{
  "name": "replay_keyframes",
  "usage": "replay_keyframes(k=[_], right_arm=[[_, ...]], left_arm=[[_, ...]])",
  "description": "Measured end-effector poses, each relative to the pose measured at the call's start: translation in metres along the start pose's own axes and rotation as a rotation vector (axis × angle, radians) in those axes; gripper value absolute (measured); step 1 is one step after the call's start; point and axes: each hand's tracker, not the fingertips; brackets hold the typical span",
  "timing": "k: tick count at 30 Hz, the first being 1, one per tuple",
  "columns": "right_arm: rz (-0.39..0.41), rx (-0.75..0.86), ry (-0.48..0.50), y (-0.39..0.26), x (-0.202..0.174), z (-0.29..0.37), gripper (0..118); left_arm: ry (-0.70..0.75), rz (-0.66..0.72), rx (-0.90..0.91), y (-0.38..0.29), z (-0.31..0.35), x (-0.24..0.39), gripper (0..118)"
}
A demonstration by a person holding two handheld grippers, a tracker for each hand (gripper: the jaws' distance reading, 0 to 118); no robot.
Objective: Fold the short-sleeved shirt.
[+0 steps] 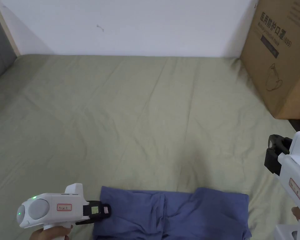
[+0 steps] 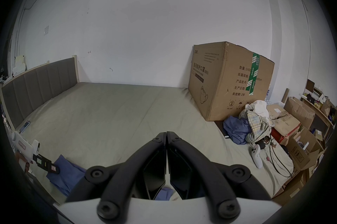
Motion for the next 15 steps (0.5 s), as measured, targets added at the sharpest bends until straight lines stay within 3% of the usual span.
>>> replay_keyframes(k=[6, 15], right_arm=[[-0.005, 0.015, 0.006, 0.005, -0.001, 0.000, 0], [-0.013, 0.037, 0.046, 0.009, -0.011, -0.001, 0]], left_arm=[[0.029, -0.005, 0.056, 0.009, 0.043, -0.003, 11], [0.244, -0.025, 0.145, 0.016, 0.135, -0.024, 11]])
